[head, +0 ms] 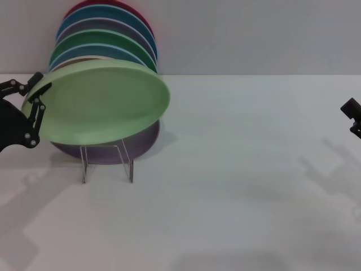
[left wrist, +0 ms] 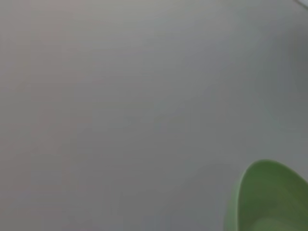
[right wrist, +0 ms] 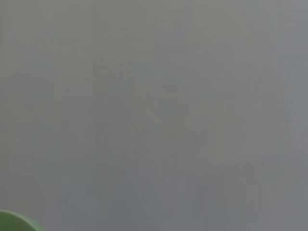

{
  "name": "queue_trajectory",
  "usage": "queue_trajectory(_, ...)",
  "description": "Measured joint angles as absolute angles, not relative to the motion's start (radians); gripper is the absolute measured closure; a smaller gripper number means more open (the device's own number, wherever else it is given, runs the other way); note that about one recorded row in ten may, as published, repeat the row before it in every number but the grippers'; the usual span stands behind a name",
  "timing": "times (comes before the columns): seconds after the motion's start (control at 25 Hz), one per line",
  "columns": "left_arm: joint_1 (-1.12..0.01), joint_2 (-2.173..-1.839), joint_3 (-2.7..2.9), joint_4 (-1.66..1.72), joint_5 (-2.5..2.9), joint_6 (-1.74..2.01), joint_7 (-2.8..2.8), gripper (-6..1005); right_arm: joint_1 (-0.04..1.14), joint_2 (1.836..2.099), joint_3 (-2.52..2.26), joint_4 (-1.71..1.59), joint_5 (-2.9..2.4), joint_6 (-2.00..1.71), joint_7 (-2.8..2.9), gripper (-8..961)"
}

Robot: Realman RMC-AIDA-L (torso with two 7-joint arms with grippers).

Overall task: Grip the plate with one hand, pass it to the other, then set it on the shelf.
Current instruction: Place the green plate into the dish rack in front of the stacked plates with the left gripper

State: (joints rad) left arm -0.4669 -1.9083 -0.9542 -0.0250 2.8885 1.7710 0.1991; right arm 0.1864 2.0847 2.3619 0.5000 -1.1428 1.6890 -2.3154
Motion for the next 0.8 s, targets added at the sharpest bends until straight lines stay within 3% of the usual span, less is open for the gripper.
queue_trajectory(0.56, -0.46, -1.912, -0.951, -0.009, 2.889, 1.765, 0.201, 870, 0.195, 2.084, 2.348, 0.495, -1.14, 1.694, -2.314, 140)
queue_trajectory(0.8, -0.464, -1.935, -0.982, -0.018, 2.883, 1.714, 0.198, 865, 0.195, 2.083, 2.348, 0.495, -1.139, 1.7, -2.308, 143)
